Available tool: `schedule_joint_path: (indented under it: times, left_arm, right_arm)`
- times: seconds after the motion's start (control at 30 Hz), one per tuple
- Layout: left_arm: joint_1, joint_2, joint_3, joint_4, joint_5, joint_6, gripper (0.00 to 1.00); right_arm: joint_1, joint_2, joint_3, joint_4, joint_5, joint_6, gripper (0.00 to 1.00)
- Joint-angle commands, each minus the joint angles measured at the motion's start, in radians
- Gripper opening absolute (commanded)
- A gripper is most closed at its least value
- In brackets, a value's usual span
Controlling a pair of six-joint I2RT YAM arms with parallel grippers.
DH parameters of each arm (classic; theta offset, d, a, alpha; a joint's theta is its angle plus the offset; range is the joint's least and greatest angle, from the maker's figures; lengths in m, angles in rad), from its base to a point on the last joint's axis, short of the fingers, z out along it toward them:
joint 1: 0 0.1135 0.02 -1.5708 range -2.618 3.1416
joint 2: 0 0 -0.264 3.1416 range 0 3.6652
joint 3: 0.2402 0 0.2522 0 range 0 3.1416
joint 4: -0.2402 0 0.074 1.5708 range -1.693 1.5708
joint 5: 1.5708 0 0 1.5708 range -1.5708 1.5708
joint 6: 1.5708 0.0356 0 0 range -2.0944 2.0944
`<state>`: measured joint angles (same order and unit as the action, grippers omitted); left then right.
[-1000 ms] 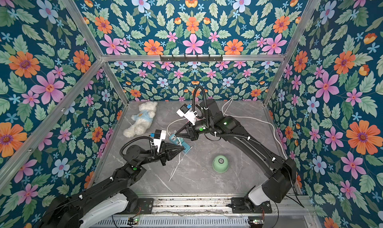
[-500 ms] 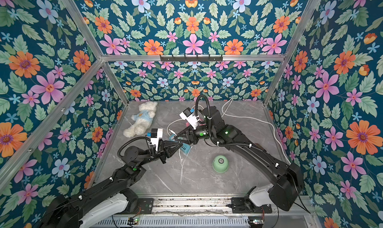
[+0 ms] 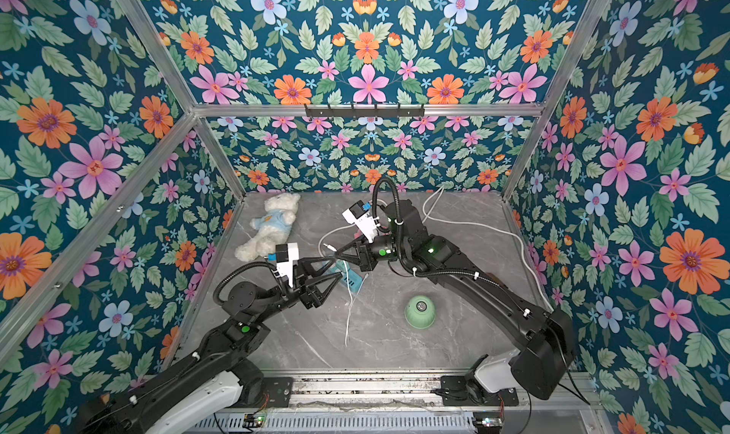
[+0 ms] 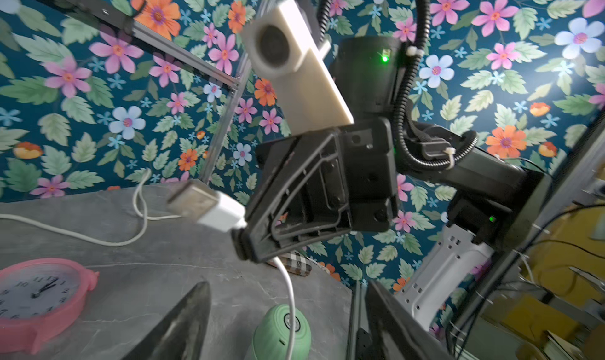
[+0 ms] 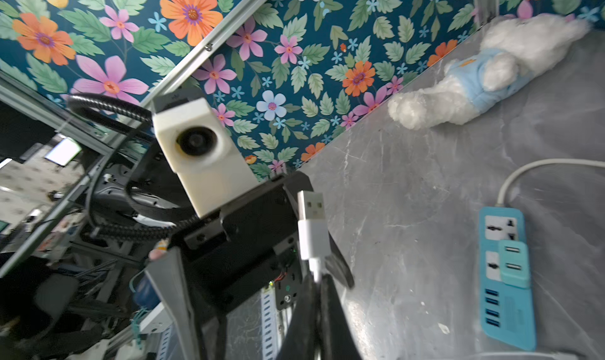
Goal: Charge the cordless meat grinders
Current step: Pick up the charging cable from the center of the board.
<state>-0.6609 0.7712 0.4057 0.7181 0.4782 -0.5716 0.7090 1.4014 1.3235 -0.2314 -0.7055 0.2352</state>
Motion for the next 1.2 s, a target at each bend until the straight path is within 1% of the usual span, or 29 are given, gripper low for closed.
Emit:
schedule_joint_path:
  times: [0.0,0.07,0.13,0.2,0.27,0.37,0.43,0.5,0.63,0.8,0.9,1.07,1.13,1.17]
  left_arm:
    - [0.0,-0.061,0.063,-0.239,-0.274,-0.098,0.81]
    - [0.001,-0.066,0.138,-0.394,-0.363,-0.284,0.83]
    - [0.001,-0.041,0.197,-0.494,-0.36,-0.454,0.83]
    - [0.0,-0.012,0.239,-0.552,-0.331,-0.629,0.82]
    - [0.001,0.007,0.265,-0.607,-0.298,-0.776,0.79]
    - [0.001,-0.002,0.303,-0.768,-0.302,-0.894,0.79]
    - [0.0,-0.017,0.302,-0.793,-0.312,-0.937,0.8]
    - [0.001,-0.023,0.29,-0.751,-0.304,-0.96,0.8]
    - [0.001,0.007,0.308,-0.723,-0.266,-0.954,0.73]
    - [0.003,0.032,0.326,-0.737,-0.245,-0.95,0.63]
    - [0.002,0.039,0.326,-0.737,-0.237,-0.955,0.54]
    - [0.002,0.028,0.313,-0.741,-0.24,-0.966,0.36]
    - [0.002,0.025,0.311,-0.753,-0.244,-0.973,0.35]
    - [0.002,0.025,0.312,-0.758,-0.243,-0.975,0.31]
  right_arm:
    - [-0.003,-0.017,0.015,-0.172,0.216,-0.244,0.0]
    - [0.0,-0.014,0.017,-0.233,0.313,-0.393,0.0]
    - [0.016,-0.021,-0.014,-0.231,0.365,-0.537,0.0]
    - [0.053,-0.04,-0.062,-0.18,0.424,-0.67,0.0]
    - [0.066,-0.057,-0.084,-0.117,0.445,-0.728,0.0]
    - [0.074,-0.065,-0.078,-0.083,0.443,-0.757,0.0]
    - [0.082,-0.065,-0.079,-0.065,0.437,-0.764,0.0]
    - [0.096,-0.055,-0.077,-0.062,0.429,-0.77,0.0]
    - [0.127,-0.04,-0.069,-0.058,0.432,-0.769,0.0]
    - [0.162,-0.034,-0.06,-0.044,0.454,-0.773,0.0]
    - [0.168,-0.023,-0.06,-0.043,0.467,-0.78,0.0]
    - [0.182,-0.002,-0.052,-0.04,0.496,-0.793,0.0]
    - [0.184,0.001,-0.055,-0.037,0.504,-0.795,0.0]
    - [0.186,0.001,-0.057,-0.035,0.506,-0.794,0.0]
